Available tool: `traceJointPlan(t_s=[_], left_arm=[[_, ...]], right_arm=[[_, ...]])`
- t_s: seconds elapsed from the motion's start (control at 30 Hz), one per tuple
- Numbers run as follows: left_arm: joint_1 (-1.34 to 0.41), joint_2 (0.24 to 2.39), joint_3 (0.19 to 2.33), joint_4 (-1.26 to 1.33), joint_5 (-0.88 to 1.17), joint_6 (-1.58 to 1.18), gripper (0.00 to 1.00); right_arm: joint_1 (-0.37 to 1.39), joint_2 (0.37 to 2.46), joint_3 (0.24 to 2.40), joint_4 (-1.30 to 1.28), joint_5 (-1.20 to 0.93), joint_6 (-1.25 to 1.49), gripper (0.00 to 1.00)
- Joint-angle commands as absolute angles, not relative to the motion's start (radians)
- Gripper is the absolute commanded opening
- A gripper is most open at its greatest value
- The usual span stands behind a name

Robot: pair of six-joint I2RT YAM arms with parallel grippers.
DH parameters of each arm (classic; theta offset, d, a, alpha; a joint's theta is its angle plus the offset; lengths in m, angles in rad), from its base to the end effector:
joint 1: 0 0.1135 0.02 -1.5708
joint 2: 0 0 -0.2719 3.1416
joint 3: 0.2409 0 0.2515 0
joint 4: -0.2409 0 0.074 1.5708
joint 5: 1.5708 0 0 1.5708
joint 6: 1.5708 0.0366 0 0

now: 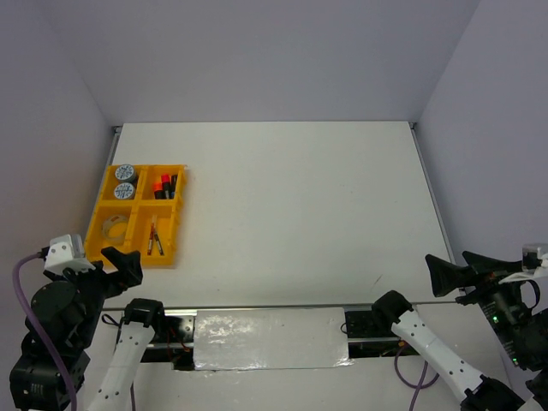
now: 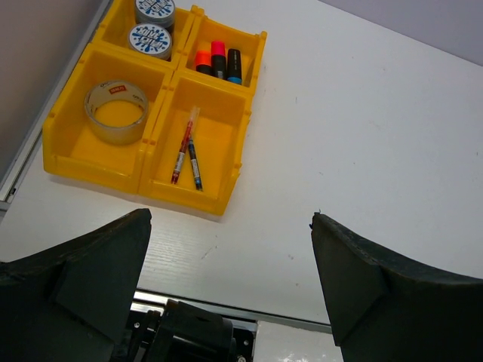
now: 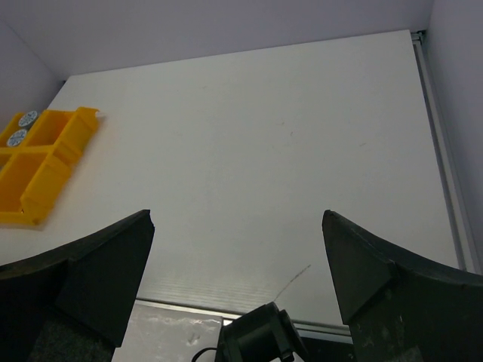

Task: Sort the stationery into containers
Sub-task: Reset both arms

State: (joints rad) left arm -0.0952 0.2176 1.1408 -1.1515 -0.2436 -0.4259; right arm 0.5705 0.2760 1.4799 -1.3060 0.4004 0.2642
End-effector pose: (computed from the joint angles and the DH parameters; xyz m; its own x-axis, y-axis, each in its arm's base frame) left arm -0.0383 0.0125 0.3784 -0.1467 -0.3888 -0.9096 -0.2220 0.9090 -0.3527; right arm -0.0789 -0.0676 0.4261 -0.1275 0.2040 -0.9706 -0.1426 0.9647 0.2214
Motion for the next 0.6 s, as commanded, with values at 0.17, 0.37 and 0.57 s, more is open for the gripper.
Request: traceJointPlan(t_s=[0.17, 0.37, 0.57], left_arm=[[-0.141, 0.187, 1.144, -1.135, -0.276, -0.449, 0.99], [-0.147, 0.195, 1.146, -1.137, -0.285, -0.449, 0.99], [-0.153, 0.204, 1.149, -1.132, -0.285, -0.446, 0.99]], right_arm=[[0.56, 0.255, 1.48, -1.342, 0.399, 0.273, 1.0], [0.56, 0.249, 1.439, -1.333, 0.408, 0.278, 1.0], [0.56, 0.247, 1.428, -1.313, 0.417, 0.275, 1.0]])
